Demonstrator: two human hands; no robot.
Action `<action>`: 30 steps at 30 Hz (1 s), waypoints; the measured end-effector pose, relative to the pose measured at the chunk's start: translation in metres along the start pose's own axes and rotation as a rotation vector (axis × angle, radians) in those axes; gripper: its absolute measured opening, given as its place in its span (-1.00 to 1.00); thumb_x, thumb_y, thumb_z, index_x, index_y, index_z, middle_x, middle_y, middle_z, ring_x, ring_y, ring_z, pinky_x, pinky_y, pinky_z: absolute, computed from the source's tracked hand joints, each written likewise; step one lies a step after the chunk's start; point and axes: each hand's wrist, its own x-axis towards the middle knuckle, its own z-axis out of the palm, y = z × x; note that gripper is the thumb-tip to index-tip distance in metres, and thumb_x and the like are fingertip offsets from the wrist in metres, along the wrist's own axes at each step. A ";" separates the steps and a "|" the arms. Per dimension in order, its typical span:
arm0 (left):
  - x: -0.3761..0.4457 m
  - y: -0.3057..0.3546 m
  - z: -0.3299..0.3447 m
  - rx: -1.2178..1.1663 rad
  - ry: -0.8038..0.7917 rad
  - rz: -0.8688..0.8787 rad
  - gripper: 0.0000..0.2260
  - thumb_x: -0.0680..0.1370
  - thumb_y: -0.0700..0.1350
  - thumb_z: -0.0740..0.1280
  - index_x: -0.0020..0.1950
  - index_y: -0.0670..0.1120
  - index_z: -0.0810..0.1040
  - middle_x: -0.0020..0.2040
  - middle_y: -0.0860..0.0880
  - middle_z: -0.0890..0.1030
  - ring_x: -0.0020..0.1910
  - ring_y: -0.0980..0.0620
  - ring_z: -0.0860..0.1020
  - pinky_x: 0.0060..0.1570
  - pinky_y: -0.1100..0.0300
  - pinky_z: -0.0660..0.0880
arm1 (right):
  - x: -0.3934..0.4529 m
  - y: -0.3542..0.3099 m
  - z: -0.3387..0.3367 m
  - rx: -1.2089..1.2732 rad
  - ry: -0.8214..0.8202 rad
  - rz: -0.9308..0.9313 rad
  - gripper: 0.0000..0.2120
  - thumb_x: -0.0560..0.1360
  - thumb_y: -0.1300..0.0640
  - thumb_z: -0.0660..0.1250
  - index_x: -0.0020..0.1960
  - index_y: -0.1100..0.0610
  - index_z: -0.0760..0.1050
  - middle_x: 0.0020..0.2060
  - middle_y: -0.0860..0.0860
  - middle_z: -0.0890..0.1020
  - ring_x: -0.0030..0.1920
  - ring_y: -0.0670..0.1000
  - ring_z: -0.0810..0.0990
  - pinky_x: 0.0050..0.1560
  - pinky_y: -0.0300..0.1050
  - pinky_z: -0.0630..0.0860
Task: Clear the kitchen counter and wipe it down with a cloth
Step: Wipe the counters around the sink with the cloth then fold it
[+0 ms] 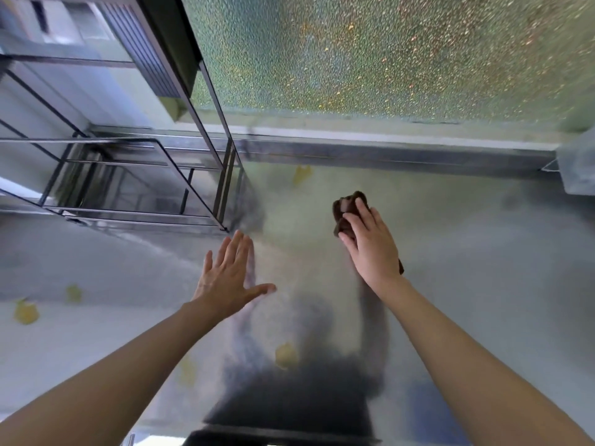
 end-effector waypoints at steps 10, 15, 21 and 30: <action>0.003 -0.013 0.007 0.026 0.003 0.005 0.05 0.26 0.49 0.01 0.48 -0.18 -0.22 0.53 -0.12 -0.21 0.51 -0.07 -0.19 0.47 -0.11 -0.10 | -0.075 -0.085 0.031 0.040 -0.049 -0.368 -0.69 0.48 -0.02 0.17 0.10 0.07 0.55 0.32 0.05 0.49 0.24 0.18 0.51 0.11 0.04 0.54; 0.006 -0.020 0.010 0.057 0.035 0.020 0.16 0.11 0.59 -0.30 0.49 -0.16 -0.21 0.54 -0.10 -0.16 0.52 -0.08 -0.16 0.45 -0.10 -0.13 | 0.007 -0.050 0.027 0.013 0.008 -0.353 -0.69 0.47 0.01 0.22 0.09 0.16 0.55 0.28 0.16 0.51 0.17 0.26 0.53 0.10 0.08 0.53; -0.002 -0.037 0.010 0.140 0.083 0.044 0.07 0.20 0.53 -0.30 0.50 -0.18 -0.10 0.54 -0.12 -0.04 0.52 -0.10 -0.03 0.46 -0.07 -0.07 | 0.099 -0.033 0.023 0.008 0.054 0.028 -0.70 0.53 0.09 0.23 0.23 0.17 0.45 0.43 0.13 0.32 0.34 0.26 0.35 0.31 0.08 0.33; -0.002 -0.071 0.006 0.045 0.113 -0.081 0.17 0.16 0.59 -0.25 0.46 -0.28 0.07 0.51 -0.21 0.10 0.49 -0.16 0.09 0.44 -0.11 0.08 | 0.035 -0.081 0.031 0.057 -0.173 -0.626 -0.68 0.49 0.00 0.20 0.13 0.13 0.54 0.33 0.09 0.47 0.29 0.20 0.46 0.24 0.10 0.47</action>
